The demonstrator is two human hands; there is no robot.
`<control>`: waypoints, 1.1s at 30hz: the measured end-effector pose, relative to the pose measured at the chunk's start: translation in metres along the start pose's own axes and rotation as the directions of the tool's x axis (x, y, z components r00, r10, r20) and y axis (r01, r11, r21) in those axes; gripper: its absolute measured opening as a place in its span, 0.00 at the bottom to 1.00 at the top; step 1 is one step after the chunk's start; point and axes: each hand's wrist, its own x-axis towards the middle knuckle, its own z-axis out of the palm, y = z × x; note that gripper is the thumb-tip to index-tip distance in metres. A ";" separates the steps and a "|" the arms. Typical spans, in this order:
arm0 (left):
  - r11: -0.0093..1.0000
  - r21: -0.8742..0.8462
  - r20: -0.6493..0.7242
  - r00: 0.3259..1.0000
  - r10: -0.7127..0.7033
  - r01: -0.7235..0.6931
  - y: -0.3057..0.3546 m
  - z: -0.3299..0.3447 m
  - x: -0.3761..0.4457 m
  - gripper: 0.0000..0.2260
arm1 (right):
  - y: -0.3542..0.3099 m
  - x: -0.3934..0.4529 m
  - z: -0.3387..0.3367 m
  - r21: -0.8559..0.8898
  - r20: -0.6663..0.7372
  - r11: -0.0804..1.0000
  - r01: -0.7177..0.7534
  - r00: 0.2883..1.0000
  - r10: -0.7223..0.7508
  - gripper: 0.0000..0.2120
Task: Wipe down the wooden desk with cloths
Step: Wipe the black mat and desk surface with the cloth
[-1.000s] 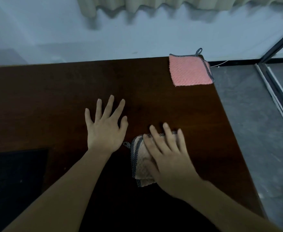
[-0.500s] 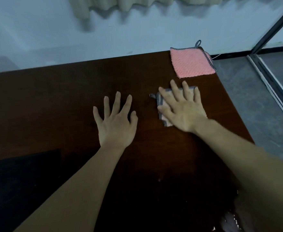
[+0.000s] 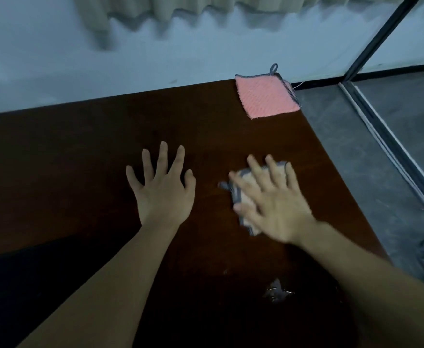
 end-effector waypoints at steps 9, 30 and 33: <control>1.000 -0.004 -0.017 1.000 -0.007 0.007 0.003 0.002 -0.001 0.26 | 0.034 0.041 -0.015 0.035 -0.011 0.992 -0.120 0.993 0.121 0.32; 0.995 -0.104 -0.098 0.995 -0.002 -0.008 0.027 -0.003 -0.036 0.25 | 0.074 -0.001 -0.008 -0.016 0.011 0.994 0.105 0.994 -0.105 0.32; 0.991 -0.126 -0.063 0.998 0.031 -0.039 0.044 0.006 -0.049 0.25 | 0.071 -0.056 0.010 -0.022 0.017 0.973 0.230 0.973 -0.230 0.31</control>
